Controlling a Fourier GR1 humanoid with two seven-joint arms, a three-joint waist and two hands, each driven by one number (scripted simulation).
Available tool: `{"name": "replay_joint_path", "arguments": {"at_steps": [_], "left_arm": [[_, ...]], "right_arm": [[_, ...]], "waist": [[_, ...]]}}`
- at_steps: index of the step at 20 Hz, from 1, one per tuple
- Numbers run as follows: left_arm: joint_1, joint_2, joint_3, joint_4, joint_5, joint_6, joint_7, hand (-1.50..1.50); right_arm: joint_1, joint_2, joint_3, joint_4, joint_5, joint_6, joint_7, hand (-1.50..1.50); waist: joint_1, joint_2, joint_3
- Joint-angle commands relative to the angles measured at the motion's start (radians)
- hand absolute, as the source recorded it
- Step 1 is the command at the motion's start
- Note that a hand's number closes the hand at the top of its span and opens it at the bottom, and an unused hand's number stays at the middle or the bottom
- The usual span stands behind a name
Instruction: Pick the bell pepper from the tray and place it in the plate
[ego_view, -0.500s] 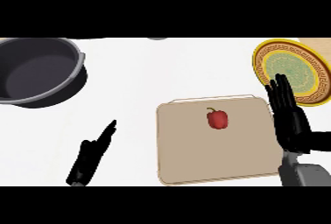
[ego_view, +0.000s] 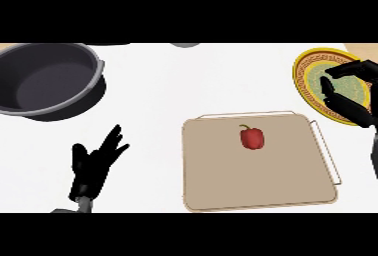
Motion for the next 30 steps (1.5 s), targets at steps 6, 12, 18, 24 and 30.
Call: {"name": "replay_joint_path", "arguments": {"at_steps": [6,12,18,24,30], "left_arm": [[-0.039,-0.031,0.066,0.033,0.017,0.004,0.021,0.0],[0.053,-0.008,0.064,-0.047,0.029,-0.029,0.031,0.0],[-0.02,-0.065,0.042,0.009,-0.013,0.028,0.039,0.0],[-0.014,-0.036,0.063,-0.04,-0.002,0.001,0.069,0.0],[-0.028,-0.063,0.084,0.06,-0.007,-0.032,-0.014,0.0]], "right_arm": [[0.078,0.077,-0.074,0.12,0.0,-0.024,-0.37,-1.5],[0.08,-0.092,0.021,-0.051,0.144,0.085,-0.052,-1.5],[0.058,-0.196,0.191,-0.157,0.297,0.248,0.216,-1.5],[0.035,-0.147,0.285,-0.277,0.401,0.33,0.456,-1.5],[-0.007,0.041,0.416,-0.169,0.6,0.278,0.539,-1.5]], "waist": [[-0.017,-0.005,0.008],[-0.019,-0.011,0.006],[-0.027,-0.009,0.004],[-0.014,-0.007,0.007],[-0.01,-0.004,0.008]]}}
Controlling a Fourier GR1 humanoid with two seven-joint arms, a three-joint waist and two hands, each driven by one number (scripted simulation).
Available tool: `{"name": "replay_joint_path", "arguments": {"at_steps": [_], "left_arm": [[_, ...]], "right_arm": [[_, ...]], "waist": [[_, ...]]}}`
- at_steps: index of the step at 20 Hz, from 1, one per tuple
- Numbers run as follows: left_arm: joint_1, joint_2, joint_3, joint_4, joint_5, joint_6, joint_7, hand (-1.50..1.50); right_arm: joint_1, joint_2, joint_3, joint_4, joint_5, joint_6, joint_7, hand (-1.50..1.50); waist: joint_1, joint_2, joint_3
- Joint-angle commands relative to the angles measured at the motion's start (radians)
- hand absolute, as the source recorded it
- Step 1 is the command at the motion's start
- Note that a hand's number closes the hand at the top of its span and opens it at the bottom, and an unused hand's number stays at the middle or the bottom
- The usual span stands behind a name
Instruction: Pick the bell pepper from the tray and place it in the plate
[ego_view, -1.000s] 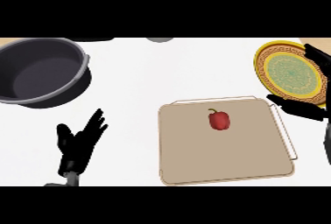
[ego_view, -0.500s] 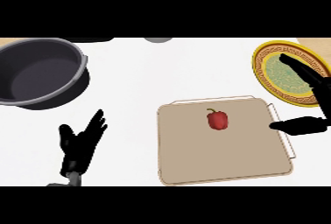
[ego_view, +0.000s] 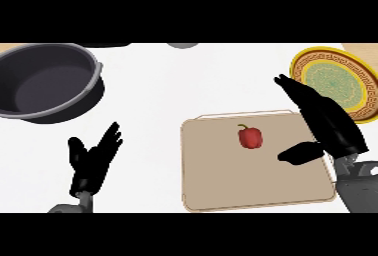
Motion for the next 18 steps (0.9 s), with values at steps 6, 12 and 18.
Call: {"name": "replay_joint_path", "arguments": {"at_steps": [6,12,18], "left_arm": [[-0.034,-0.001,0.04,0.044,0.0,-0.038,-0.011,0.0],[0.083,-0.029,-0.01,-0.145,-0.044,0.007,0.086,0.0],[0.038,-0.019,0.065,-0.028,-0.031,-0.048,-0.008,0.0]], "right_arm": [[-0.075,0.174,0.071,0.112,0.186,0.058,0.144,-1.5],[-0.009,0.212,0.002,0.184,0.198,0.053,0.013,-1.5],[0.005,0.34,0.08,0.203,0.348,0.029,0.071,-1.5]], "waist": [[0.002,0.002,0.001],[0.002,0.0,0.001],[0.001,0.001,0.001]]}}
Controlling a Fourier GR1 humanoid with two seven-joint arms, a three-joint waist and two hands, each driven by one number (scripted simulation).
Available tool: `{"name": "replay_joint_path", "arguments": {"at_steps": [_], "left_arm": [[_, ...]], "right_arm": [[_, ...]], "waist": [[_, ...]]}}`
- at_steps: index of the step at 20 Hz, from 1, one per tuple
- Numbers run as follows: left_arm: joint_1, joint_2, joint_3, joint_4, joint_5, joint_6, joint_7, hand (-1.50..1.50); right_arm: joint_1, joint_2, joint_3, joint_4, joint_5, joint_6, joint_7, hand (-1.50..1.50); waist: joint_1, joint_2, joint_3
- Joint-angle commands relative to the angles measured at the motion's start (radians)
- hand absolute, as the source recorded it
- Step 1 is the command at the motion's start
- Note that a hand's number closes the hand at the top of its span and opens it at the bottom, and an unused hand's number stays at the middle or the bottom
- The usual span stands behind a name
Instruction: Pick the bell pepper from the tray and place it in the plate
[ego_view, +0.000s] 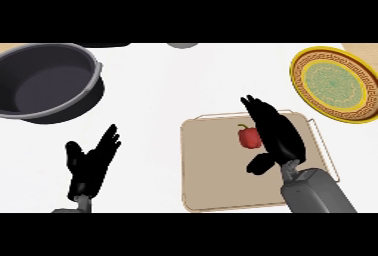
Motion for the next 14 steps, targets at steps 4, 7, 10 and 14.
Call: {"name": "replay_joint_path", "arguments": {"at_steps": [4,7,10,14], "left_arm": [[0.007,0.001,0.038,0.024,0.009,-0.036,-0.026,0.0],[-0.007,-0.017,0.017,-0.031,-0.002,-0.02,0.036,0.0],[0.03,-0.003,0.023,-0.072,-0.014,-0.039,0.05,0.0],[0.043,-0.017,0.007,-0.108,-0.029,-0.036,0.055,0.0]], "right_arm": [[0.005,0.036,-0.007,0.045,0.135,-0.003,0.019,-1.5],[-0.001,0.04,-0.031,0.153,0.18,-0.066,-0.033,-1.5],[0.026,0.064,-0.042,0.08,0.205,-0.005,-0.003,-1.5],[-0.032,0.099,-0.072,0.235,0.211,-0.031,-0.064,-1.5]], "waist": [[-0.001,0.0,0.0],[0.001,0.0,0.0],[0.0,0.0,0.0],[0.002,0.0,0.0]]}}
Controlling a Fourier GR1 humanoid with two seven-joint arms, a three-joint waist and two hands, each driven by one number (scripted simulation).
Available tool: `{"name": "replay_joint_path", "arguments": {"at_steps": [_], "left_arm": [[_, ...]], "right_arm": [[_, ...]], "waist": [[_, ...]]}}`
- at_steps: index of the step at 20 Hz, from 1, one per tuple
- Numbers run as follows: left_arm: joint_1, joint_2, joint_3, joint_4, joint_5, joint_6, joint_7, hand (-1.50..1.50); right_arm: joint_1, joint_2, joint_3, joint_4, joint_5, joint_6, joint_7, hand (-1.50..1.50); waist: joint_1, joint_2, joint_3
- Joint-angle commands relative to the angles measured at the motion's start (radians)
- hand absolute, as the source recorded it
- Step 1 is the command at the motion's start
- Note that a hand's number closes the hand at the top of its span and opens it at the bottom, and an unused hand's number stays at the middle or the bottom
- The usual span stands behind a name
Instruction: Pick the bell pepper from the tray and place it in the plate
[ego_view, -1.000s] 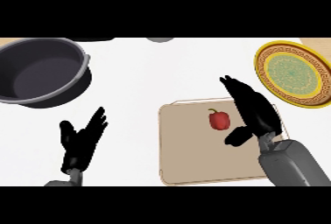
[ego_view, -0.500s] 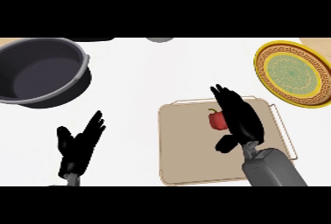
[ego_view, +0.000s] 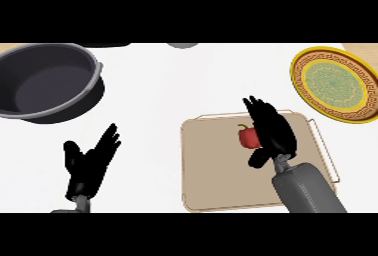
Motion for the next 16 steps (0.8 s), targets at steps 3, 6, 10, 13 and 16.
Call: {"name": "replay_joint_path", "arguments": {"at_steps": [3,6,10,13,16], "left_arm": [[-0.048,0.0,0.049,0.111,0.006,-0.033,-0.062,0.0],[-0.008,0.026,0.055,-0.026,0.023,-0.042,0.035,0.0],[-0.036,-0.006,0.039,0.024,0.002,-0.023,0.009,0.0],[0.014,-0.026,0.029,0.005,-0.008,-0.025,-0.011,0.0],[0.025,-0.043,0.009,0.0,-0.042,0.0,-0.007,0.0]], "right_arm": [[-0.037,0.081,-0.006,0.12,0.057,-0.037,-0.014,-1.5],[-0.044,0.024,-0.056,0.124,0.049,0.023,-0.06,-1.5],[-0.135,0.015,-0.035,0.321,0.106,-0.041,-0.161,1.5],[-0.074,0.033,-0.015,0.188,0.154,-0.002,-0.124,1.5],[-0.083,0.028,-0.028,0.262,0.187,-0.065,-0.164,1.5]], "waist": [[-0.001,0.001,0.0],[0.0,0.0,0.0],[0.005,0.002,0.0],[0.0,0.0,0.0],[0.001,0.0,0.0]]}}
